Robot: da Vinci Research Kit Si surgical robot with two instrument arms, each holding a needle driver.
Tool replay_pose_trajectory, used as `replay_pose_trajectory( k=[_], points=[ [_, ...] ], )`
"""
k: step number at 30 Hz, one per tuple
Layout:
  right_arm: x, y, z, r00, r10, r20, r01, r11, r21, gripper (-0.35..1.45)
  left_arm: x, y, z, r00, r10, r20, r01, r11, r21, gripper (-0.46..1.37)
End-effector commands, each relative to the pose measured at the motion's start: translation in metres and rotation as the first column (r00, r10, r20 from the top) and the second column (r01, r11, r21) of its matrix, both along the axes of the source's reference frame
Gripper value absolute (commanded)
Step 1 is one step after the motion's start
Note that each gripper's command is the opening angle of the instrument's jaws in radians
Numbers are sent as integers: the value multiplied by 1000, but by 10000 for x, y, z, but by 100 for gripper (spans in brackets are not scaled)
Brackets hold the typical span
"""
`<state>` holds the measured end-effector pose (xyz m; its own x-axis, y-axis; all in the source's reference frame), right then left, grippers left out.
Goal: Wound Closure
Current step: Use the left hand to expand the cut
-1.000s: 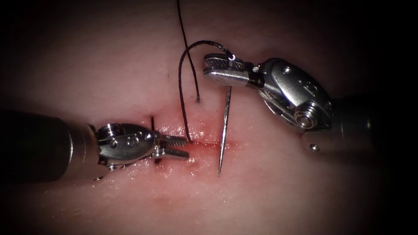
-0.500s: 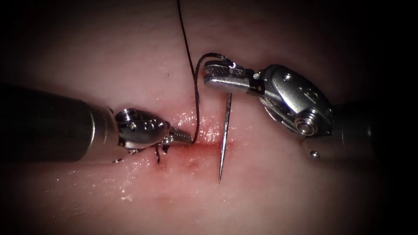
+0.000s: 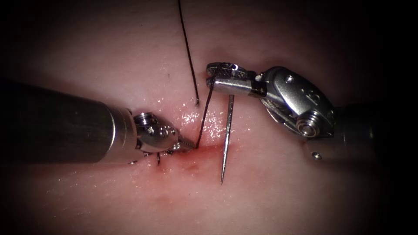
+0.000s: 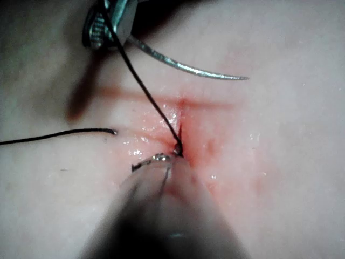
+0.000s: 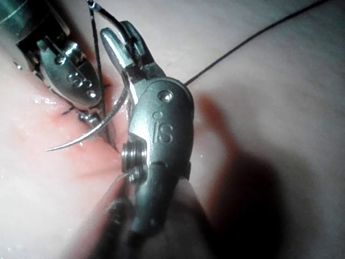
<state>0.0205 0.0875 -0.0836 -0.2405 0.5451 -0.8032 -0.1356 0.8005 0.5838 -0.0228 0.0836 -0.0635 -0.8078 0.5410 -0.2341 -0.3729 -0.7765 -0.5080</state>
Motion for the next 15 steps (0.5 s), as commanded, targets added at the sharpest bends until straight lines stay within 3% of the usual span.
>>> replay_pose_trajectory(
  k=[1, 10, 13, 14, 15],
  points=[
    [0, 0, 0, 1000, 4, 2, -4, 1000, 1, -35, 0, -1, -2, 1000, 18, -5, -18, 1000, 19, -34],
    [1, 0, 1, 1000, 6, 3, -6, 1000, 1, -35, 9, -17, -2, 998, 46, -50, -42, 996, 84, -31],
    [3, -1, 1, 1000, 7, 4, -7, 1000, -1, -35, 10, -16, 2, 997, 51, -58, -46, 995, 88, -15],
    [6, -2, 3, 1000, 12, 3, -12, 1000, -2, -35, 10, -14, 7, 997, 36, -66, -31, 997, 73, 8],
    [7, -2, 3, 1000, 9, 3, -9, 1000, 3, -35, 10, -13, 8, 997, 29, -70, -25, 997, 68, 16]
  ],
)
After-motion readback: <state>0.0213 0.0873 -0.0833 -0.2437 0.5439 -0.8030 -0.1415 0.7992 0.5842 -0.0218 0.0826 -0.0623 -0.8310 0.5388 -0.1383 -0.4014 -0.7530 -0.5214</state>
